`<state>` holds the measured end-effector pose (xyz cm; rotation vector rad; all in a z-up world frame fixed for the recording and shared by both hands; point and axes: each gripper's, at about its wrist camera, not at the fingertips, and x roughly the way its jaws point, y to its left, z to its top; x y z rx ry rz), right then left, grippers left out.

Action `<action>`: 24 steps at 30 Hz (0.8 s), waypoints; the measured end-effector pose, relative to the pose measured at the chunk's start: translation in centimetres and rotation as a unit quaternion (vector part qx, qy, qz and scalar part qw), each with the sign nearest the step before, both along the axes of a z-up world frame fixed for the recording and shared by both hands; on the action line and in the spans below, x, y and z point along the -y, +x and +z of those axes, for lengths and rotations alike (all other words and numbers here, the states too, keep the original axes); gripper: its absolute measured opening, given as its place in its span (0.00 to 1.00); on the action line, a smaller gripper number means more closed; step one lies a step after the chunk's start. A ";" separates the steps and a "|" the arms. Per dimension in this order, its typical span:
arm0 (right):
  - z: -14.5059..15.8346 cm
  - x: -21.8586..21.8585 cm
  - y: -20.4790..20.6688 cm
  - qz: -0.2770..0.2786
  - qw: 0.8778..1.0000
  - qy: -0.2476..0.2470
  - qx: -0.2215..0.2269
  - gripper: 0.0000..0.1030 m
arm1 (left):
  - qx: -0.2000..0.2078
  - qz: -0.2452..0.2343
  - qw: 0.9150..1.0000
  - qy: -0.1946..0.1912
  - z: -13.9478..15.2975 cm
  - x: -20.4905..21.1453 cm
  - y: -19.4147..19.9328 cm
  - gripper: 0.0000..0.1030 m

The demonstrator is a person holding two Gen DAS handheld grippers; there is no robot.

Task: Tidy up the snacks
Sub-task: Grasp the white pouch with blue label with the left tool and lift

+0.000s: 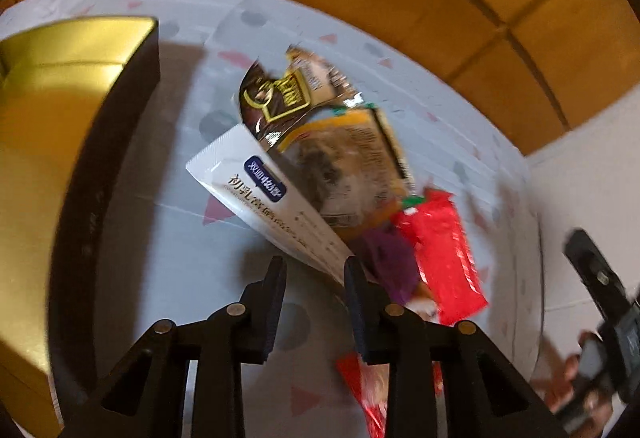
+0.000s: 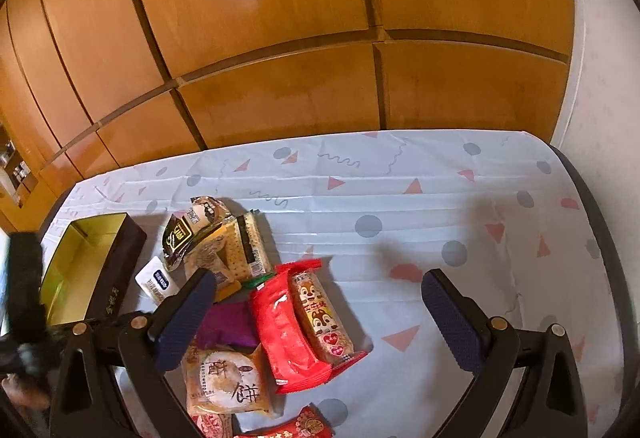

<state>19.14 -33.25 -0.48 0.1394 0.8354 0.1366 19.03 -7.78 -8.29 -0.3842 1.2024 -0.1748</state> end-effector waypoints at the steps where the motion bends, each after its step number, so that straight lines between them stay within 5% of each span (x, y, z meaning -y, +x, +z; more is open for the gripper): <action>1: 0.1 -0.2 -0.1 0.001 1.000 -0.006 0.003 1.00 | -0.003 0.006 1.000 0.005 -0.4 0.1 0.3 0.29; 4: -0.1 -0.5 0.0 0.008 1.000 -0.009 -0.001 1.00 | -0.003 0.011 1.000 -0.012 -1.3 0.2 1.2 0.24; 9: -0.2 -0.7 0.1 0.011 1.000 -0.021 -0.002 1.00 | 0.061 -0.025 0.997 -0.029 0.9 0.1 0.6 0.06; 12: -0.2 -0.7 0.0 0.010 1.000 -0.029 0.001 1.00 | 0.121 -0.061 0.991 0.001 3.7 0.1 -0.3 0.05; 24: -1.2 1.2 0.6 -0.025 0.999 -0.007 -0.031 1.00 | 0.173 -0.089 0.981 -0.006 7.7 -3.0 -2.9 0.03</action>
